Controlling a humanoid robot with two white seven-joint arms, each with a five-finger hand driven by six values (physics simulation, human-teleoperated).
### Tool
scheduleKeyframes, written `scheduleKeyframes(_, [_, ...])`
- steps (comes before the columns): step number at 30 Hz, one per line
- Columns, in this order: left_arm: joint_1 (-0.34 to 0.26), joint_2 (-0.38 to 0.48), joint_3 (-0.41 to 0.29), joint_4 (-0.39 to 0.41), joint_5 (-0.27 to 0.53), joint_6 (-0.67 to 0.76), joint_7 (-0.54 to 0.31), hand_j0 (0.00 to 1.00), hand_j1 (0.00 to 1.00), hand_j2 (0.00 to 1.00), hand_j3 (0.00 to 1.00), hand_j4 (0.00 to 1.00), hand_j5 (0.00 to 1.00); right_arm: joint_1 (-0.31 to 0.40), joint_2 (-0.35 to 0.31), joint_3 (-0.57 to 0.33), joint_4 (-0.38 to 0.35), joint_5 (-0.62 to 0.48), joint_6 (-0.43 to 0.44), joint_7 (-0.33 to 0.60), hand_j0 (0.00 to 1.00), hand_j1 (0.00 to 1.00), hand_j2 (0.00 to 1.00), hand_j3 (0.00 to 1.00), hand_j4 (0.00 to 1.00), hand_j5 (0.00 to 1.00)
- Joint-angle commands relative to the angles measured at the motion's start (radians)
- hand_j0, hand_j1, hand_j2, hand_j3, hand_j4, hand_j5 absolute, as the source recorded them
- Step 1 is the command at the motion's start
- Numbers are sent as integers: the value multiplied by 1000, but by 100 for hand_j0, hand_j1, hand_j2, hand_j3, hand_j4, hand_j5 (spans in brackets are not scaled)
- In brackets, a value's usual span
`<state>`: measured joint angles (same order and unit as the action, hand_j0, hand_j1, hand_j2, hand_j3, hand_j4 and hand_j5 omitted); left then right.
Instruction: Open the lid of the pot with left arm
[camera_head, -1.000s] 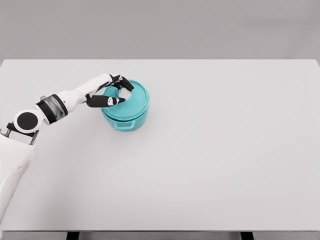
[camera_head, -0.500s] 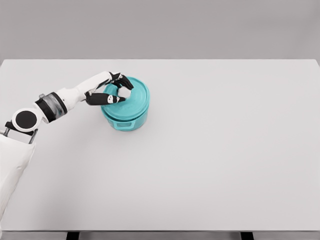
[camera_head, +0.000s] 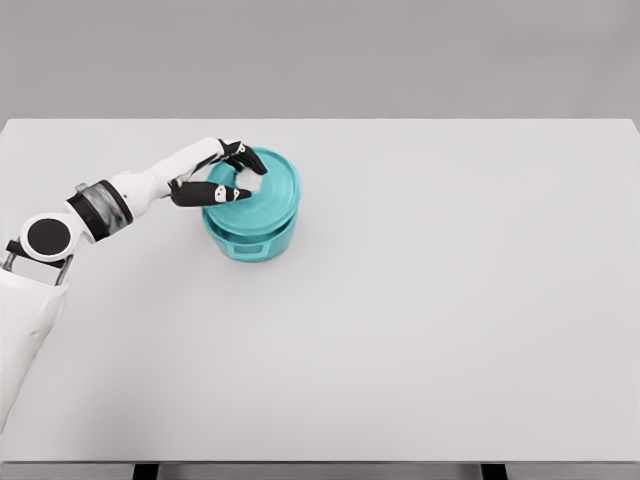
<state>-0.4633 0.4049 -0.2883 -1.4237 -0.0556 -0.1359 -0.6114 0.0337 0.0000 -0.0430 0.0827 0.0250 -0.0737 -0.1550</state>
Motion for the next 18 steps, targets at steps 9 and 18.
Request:
scheduleKeyframes(9, [2, 5, 21, -24, 13, 2, 1, 53, 53, 53, 53, 53, 53, 0, 0, 0, 0, 0, 0, 0, 100, 100, 100, 100, 100, 100])
scheduleKeyframes(18, [8, 9, 44, -31, 16, 2, 1, 52, 52, 52, 52, 52, 52, 0, 0, 0, 0, 0, 0, 0, 100, 100, 100, 100, 100, 100])
